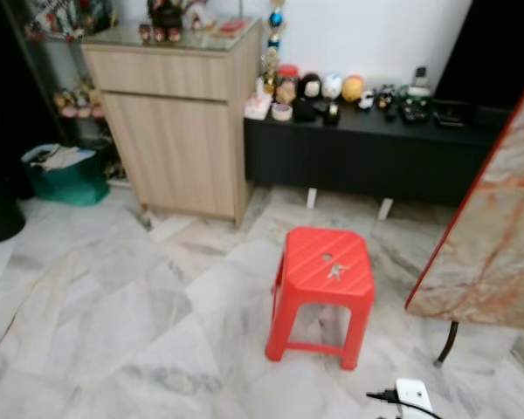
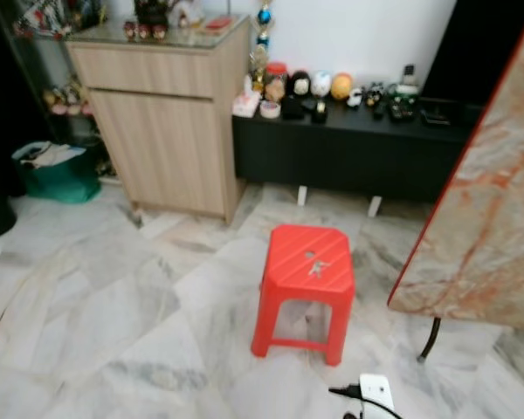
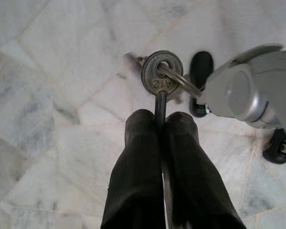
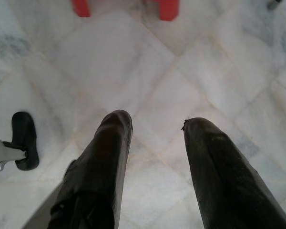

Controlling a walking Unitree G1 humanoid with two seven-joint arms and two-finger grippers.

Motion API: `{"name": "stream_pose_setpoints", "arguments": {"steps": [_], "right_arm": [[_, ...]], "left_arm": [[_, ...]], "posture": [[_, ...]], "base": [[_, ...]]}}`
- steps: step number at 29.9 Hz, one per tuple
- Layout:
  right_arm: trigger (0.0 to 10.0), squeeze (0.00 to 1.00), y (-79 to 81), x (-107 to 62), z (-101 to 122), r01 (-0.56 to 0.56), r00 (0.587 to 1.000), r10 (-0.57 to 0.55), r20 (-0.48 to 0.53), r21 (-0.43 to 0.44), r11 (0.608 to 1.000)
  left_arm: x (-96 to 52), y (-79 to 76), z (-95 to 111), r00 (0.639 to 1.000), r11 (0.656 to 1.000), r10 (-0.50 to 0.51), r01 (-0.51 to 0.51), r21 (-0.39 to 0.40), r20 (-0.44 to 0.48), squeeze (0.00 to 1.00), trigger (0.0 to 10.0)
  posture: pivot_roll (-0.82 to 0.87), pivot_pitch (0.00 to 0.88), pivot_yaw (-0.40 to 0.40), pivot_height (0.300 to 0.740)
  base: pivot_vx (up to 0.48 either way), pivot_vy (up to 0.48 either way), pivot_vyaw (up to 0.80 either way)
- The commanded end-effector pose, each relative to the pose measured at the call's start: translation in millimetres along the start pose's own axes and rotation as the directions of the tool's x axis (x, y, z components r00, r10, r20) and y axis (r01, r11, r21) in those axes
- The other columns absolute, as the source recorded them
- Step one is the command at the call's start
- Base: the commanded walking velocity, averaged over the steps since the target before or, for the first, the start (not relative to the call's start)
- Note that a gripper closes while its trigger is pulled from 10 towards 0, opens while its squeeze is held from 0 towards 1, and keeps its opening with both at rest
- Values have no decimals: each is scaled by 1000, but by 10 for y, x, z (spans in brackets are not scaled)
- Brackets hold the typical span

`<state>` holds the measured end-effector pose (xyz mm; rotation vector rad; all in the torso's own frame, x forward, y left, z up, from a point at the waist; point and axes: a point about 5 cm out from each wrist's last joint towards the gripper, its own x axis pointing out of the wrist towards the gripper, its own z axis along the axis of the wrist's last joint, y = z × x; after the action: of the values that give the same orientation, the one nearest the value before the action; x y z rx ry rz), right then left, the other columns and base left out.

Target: Hang keys on a hook

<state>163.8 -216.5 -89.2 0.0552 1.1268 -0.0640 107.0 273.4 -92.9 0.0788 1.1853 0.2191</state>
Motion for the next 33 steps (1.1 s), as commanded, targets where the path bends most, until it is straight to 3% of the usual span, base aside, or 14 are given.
{"name": "stream_pose_setpoints", "arguments": {"steps": [1, 19, 29, 33], "right_arm": [[10000, 0, -43, -8, -16, 10, 1000, -10, 0, 16, 1000], [10000, 0, -82, -13, -23, 49, 999, -49, 14, 51, 998], [10000, 0, -61, -10, -70, 48, 999, -48, -5, 35, 998], [10000, 0, -63, -10, -62, 55, 998, -55, -4, 42, 998]], "left_arm": [[-13, 7, -112, 1000, 1000, -7, 7, 0, -27, 0, 10000], [-32, -35, -275, 998, 1000, -14, 15, 18, -57, 0, 10000], [-23, -85, -254, 999, 999, -18, 20, 27, -51, 0, 10000], [-19, -90, -230, 999, 1000, -13, 13, 12, -43, 0, 10000]], "posture": [[54, 0, -20, 722], [55, 0, -24, 722], [56, 0, -26, 722], [62, 0, -31, 722]], "base": [[0, -390, 0], [0, -416, 0], [0, -426, -718], [0, 0, -770]]}}
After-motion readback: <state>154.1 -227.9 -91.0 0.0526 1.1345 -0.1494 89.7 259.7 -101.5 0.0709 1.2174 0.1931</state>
